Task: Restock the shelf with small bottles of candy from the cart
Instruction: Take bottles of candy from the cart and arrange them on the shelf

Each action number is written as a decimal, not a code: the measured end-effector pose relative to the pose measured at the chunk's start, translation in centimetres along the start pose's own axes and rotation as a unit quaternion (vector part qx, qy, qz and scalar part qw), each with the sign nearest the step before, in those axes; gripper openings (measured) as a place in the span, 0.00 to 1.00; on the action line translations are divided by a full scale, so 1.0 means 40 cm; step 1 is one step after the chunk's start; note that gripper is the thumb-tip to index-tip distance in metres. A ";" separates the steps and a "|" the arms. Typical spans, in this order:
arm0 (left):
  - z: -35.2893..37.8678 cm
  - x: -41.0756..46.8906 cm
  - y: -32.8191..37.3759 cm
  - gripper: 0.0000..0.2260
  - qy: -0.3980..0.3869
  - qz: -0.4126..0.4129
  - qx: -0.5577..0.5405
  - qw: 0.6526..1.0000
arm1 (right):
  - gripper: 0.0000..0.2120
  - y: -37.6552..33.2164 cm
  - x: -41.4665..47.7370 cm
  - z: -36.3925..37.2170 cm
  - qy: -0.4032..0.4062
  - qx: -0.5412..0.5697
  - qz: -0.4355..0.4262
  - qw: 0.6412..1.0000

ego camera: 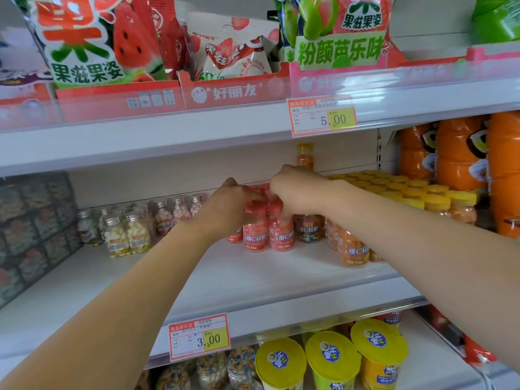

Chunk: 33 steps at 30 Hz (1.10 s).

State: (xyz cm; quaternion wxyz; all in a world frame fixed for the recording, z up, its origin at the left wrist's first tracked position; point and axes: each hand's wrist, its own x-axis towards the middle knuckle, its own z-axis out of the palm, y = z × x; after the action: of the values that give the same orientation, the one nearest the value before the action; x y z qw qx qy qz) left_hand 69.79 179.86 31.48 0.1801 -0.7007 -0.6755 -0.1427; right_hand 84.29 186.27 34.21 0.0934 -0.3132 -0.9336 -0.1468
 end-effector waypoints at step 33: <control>0.054 -0.039 0.033 0.07 0.238 -0.012 -0.078 0.968 | 0.10 0.008 -0.025 0.018 0.163 0.102 0.032 0.981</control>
State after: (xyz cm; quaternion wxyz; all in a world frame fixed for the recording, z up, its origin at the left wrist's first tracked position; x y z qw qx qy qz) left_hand 70.92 179.40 28.77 0.2792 -0.6501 -0.6083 -0.3596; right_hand 85.21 186.21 33.34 0.2806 -0.3031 -0.9056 -0.0966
